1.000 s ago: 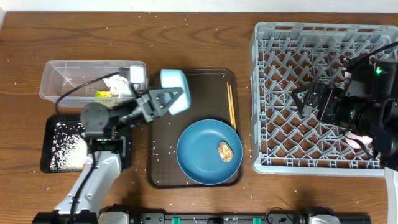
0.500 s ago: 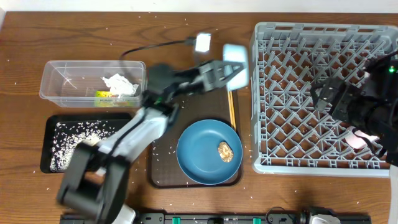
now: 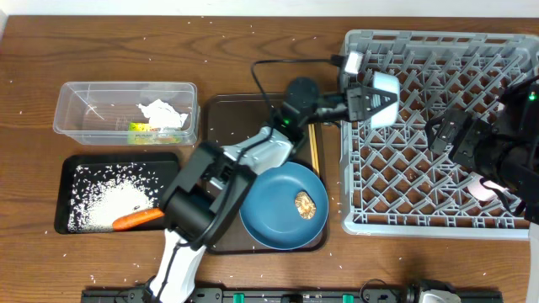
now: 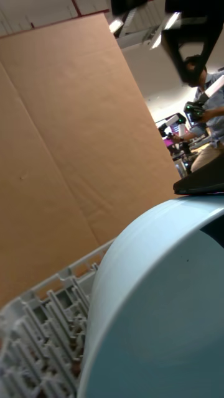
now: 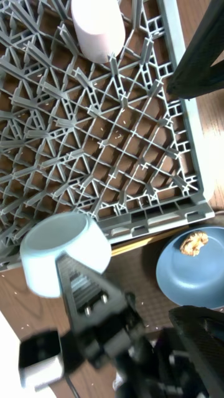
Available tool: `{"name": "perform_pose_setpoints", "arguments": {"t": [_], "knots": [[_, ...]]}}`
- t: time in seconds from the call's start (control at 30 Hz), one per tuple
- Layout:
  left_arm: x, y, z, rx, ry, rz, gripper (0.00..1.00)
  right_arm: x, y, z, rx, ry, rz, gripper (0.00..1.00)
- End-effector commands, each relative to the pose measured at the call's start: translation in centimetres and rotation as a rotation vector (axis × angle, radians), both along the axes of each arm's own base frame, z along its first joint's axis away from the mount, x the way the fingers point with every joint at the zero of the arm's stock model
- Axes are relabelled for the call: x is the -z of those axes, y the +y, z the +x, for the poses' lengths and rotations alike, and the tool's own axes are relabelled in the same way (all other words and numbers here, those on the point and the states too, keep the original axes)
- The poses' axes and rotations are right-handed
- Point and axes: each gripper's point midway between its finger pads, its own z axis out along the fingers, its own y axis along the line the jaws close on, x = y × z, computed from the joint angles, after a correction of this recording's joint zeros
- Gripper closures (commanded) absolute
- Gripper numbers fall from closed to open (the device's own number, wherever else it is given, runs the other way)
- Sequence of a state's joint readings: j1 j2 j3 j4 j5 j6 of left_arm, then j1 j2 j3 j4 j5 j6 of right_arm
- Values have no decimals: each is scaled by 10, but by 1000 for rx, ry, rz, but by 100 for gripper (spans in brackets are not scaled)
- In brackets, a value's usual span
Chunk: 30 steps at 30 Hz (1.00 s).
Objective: Sort waste into correct bins and load items into the dishwasher rack
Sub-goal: 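Carry the emptied white bowl with the left gripper over the rack, then lower the white bowl into the rack and open the left gripper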
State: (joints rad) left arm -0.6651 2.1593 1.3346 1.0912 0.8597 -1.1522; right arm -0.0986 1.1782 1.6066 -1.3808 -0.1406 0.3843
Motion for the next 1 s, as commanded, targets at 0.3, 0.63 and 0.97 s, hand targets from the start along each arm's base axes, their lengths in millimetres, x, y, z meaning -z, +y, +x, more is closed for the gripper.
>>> {"name": "perform_pose_setpoints", "arguments": {"t": [0.3,0.63,0.97], "knots": [[-1,-38,-15,-29,4,-29,94,6,-4,-7,25,39,-1,1],[22,-32,0,-53,40,1,94,8,-5,-10,29,58,-6,1],[23,-21,9,-50,37,6,72,9,-6,-11,35,61,-15,1]]}}
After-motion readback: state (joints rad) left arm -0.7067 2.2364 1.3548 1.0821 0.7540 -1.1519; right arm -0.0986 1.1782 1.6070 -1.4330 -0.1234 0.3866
